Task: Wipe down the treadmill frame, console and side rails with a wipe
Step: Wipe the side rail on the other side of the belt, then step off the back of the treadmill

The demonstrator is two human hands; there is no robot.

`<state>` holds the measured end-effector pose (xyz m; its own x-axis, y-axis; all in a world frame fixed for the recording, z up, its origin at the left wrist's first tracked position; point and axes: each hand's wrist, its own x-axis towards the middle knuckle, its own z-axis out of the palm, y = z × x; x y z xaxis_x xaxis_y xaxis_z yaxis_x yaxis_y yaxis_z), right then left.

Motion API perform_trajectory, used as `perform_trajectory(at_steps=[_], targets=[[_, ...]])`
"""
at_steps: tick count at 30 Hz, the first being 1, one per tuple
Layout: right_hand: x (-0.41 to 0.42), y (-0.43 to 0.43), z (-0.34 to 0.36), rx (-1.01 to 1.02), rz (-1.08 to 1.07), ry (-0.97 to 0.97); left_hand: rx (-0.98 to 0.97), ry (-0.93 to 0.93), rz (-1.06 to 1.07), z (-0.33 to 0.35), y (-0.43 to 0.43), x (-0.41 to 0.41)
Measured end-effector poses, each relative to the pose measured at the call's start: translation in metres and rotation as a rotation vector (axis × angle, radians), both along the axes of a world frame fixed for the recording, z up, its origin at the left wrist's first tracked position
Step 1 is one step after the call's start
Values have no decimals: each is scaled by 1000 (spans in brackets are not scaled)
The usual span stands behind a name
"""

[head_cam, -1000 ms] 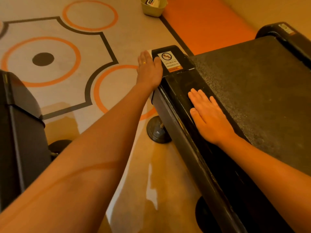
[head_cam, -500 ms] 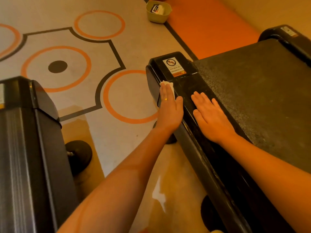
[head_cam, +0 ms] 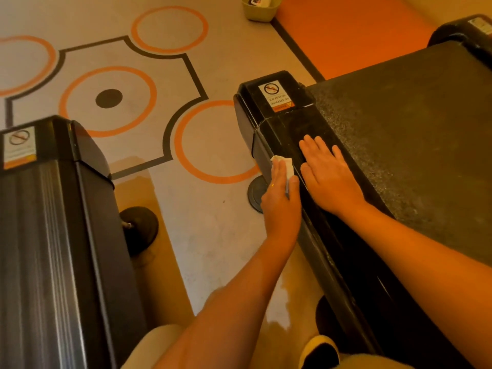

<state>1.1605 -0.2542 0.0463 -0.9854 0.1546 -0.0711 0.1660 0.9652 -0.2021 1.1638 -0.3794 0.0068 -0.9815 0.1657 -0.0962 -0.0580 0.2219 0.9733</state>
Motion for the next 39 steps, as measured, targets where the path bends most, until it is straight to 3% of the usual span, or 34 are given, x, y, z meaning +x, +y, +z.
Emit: perform_trajectory(at_steps=[4, 8, 14, 18, 22, 30, 39], targets=[[1, -2, 1, 41, 15, 9, -27, -76, 174, 12, 3, 2], [10, -15, 7, -40, -96, -25, -138, -99, 108, 26, -17, 2], [71, -49, 38, -492, -180, -164, -307, -246, 111, 43, -109, 46], [119, -70, 75, -692, -286, -232, -298, -466, 40, 66, -168, 92], [159, -84, 102, -699, -320, -389, -355, -621, -9, 104, -206, 139], [195, -90, 168, -725, -385, -592, -384, -760, 235, 195, -228, 197], [187, -80, 235, -693, -386, -703, -417, -708, 189, 291, -229, 178]])
